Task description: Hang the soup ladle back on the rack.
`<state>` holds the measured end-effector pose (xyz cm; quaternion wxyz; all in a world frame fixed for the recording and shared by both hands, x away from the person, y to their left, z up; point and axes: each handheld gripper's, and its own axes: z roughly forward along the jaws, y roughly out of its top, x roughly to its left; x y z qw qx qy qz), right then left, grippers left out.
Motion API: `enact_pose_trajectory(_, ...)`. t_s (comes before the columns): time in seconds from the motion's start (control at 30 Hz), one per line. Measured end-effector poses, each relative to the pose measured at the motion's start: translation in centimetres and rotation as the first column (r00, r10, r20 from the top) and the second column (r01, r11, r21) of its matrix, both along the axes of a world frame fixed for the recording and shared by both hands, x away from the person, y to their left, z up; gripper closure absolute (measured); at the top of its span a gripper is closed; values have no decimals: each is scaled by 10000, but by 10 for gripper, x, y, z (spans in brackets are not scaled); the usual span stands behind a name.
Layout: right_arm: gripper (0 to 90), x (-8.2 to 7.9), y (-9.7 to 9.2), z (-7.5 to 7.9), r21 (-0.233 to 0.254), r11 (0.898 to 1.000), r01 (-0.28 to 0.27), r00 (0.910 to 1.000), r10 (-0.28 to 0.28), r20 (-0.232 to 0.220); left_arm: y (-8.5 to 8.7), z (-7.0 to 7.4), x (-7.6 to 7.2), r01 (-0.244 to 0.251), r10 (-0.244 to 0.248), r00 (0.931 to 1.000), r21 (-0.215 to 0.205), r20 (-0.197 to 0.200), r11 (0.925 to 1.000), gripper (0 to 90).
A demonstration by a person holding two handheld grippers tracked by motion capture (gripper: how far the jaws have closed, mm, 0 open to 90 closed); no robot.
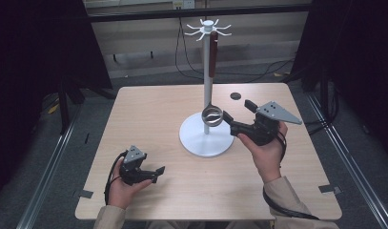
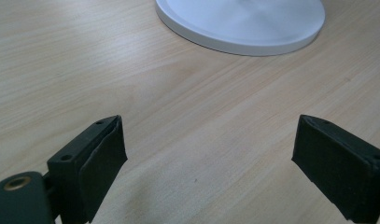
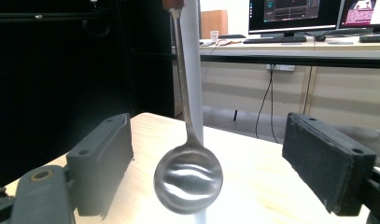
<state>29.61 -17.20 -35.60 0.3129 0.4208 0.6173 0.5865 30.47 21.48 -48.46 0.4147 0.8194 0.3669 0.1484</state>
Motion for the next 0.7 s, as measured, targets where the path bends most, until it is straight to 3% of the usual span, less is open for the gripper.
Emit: enact_pose_trajectory(0.7, 151, -15, -6, -29, -150, 9999, -76, 9991, 70, -406, -2, 0, 0, -10, 10, 10000, -77, -50, 10000, 92)
